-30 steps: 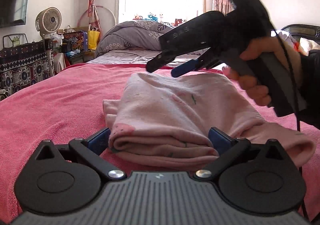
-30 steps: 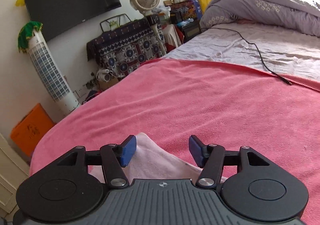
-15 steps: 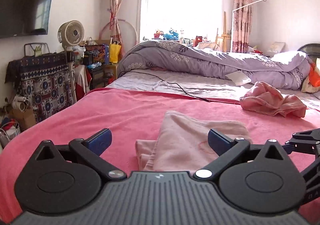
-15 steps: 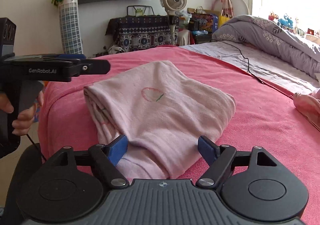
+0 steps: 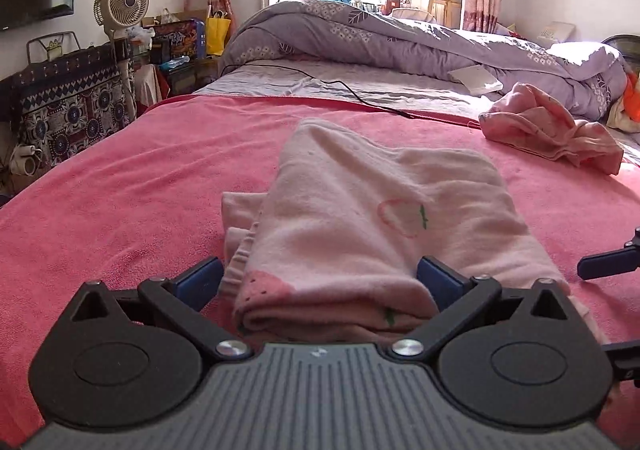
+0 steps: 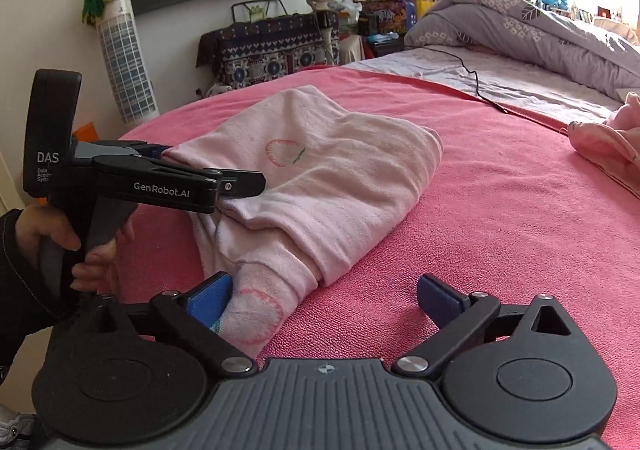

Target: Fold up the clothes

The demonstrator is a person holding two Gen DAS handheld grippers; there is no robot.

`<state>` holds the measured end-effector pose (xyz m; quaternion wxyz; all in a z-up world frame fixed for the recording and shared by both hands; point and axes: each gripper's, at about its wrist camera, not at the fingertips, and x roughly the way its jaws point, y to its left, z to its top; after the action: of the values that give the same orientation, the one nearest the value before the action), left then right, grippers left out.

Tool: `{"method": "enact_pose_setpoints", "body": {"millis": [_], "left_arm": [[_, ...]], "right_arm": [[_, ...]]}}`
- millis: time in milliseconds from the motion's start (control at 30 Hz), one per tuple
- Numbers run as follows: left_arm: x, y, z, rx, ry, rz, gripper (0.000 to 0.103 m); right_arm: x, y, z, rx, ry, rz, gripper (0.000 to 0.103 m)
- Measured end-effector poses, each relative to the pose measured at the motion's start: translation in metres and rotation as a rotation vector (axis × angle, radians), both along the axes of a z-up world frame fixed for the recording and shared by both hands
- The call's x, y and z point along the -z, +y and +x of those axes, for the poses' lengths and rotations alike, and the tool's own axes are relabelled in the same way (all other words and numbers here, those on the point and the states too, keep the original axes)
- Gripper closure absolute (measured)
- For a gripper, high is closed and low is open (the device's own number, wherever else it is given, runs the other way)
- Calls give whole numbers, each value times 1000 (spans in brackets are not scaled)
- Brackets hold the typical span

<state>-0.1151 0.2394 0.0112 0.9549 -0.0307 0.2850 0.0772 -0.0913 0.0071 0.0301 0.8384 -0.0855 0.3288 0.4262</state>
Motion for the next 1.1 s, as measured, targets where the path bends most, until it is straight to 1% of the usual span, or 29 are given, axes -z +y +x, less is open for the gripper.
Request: {"method": "enact_pose_setpoints", "body": {"millis": [233, 533, 767, 900, 967, 1100], "left_arm": [[-5, -1, -22, -19, 10, -10, 0], [-22, -16, -40, -42, 25, 78, 0], [-39, -43, -38, 30, -12, 106, 0], [-36, -60, -31, 65, 9, 97, 0], [-32, -68, -27, 77, 29, 86, 0], [-29, -91, -19, 120, 56, 92, 0]], "right_arm": [[-1, -4, 2, 32, 37, -24, 1], [-7, -15, -4, 54, 27, -38, 1], [-11, -27, -11, 56, 18, -29, 0], [-10, -36, -13, 51, 11, -42, 0], [-7, -41, -11, 66, 14, -53, 0], [-1, -57, -8, 111, 30, -57, 0]]}}
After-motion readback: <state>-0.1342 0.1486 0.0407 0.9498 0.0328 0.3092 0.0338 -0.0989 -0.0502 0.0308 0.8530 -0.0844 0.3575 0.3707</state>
